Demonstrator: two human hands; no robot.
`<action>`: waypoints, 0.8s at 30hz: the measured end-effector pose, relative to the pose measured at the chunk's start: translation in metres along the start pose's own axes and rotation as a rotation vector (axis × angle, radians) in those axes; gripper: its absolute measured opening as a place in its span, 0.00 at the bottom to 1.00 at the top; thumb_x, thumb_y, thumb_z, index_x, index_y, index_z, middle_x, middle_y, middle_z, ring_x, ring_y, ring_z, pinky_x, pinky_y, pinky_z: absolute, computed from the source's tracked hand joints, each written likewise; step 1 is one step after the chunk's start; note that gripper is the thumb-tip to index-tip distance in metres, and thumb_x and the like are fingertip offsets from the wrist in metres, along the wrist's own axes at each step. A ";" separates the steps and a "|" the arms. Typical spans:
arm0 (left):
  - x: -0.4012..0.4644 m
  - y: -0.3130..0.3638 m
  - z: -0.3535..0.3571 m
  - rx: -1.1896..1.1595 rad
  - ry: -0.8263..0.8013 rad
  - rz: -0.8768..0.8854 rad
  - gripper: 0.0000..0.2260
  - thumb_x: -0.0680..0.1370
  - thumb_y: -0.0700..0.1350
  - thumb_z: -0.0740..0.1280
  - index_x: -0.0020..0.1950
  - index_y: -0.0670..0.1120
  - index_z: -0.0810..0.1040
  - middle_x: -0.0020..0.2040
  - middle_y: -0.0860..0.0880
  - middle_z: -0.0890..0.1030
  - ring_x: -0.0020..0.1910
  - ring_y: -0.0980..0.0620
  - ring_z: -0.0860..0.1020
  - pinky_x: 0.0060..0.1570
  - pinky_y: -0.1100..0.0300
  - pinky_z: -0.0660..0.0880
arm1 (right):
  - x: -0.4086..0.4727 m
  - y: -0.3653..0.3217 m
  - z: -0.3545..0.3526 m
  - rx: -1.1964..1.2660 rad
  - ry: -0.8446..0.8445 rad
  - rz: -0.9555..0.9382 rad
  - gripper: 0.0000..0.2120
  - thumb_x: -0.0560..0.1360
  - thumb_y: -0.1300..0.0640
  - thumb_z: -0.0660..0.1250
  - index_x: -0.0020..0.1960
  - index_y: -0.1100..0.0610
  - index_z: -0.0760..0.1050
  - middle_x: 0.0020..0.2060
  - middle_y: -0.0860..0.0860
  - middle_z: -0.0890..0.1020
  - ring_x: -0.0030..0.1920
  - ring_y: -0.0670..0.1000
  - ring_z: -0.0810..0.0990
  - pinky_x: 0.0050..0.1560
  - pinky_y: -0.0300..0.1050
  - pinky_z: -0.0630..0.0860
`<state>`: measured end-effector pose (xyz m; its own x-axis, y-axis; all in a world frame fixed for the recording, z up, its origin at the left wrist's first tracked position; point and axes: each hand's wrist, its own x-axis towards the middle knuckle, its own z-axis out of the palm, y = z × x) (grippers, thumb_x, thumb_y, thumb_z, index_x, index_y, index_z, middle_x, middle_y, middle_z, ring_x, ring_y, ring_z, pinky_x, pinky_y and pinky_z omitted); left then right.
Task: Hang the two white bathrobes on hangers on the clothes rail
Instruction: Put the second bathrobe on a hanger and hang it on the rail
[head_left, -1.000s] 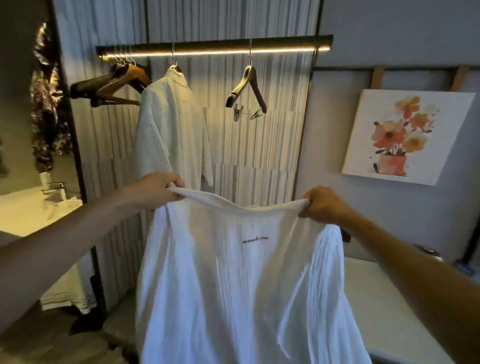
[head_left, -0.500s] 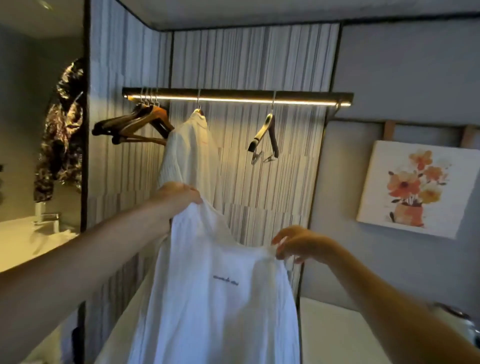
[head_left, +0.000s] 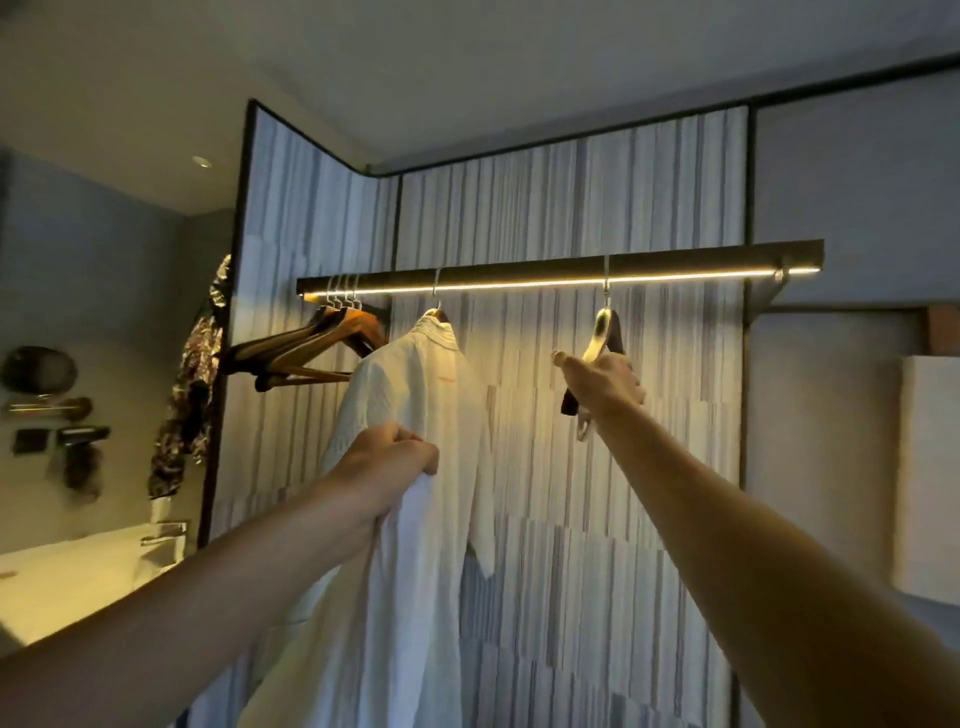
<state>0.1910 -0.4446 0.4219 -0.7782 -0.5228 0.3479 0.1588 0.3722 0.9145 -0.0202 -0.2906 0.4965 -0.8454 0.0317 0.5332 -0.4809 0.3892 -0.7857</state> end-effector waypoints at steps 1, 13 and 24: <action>0.006 0.002 0.001 0.002 0.007 0.000 0.05 0.74 0.42 0.67 0.50 0.46 0.76 0.50 0.43 0.78 0.49 0.44 0.77 0.47 0.53 0.76 | 0.017 0.001 0.000 -0.024 -0.009 0.024 0.34 0.63 0.32 0.66 0.57 0.55 0.69 0.46 0.56 0.78 0.49 0.58 0.77 0.54 0.57 0.77; 0.042 -0.034 0.019 0.101 0.133 0.020 0.03 0.74 0.38 0.67 0.46 0.42 0.78 0.45 0.43 0.78 0.44 0.48 0.76 0.41 0.56 0.74 | 0.072 0.001 0.008 0.147 -0.029 -0.058 0.12 0.76 0.55 0.67 0.55 0.60 0.73 0.41 0.55 0.76 0.34 0.48 0.72 0.32 0.40 0.70; 0.041 -0.095 0.024 0.377 0.055 0.106 0.07 0.75 0.43 0.72 0.45 0.44 0.75 0.44 0.44 0.78 0.46 0.44 0.77 0.44 0.55 0.73 | -0.090 0.080 -0.053 0.058 -0.232 -0.262 0.15 0.78 0.55 0.67 0.61 0.57 0.69 0.43 0.51 0.79 0.34 0.47 0.79 0.28 0.32 0.72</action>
<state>0.1294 -0.4835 0.3444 -0.7343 -0.5026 0.4562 -0.0058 0.6768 0.7362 0.0300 -0.2131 0.4020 -0.7188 -0.2746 0.6388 -0.6951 0.3035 -0.6517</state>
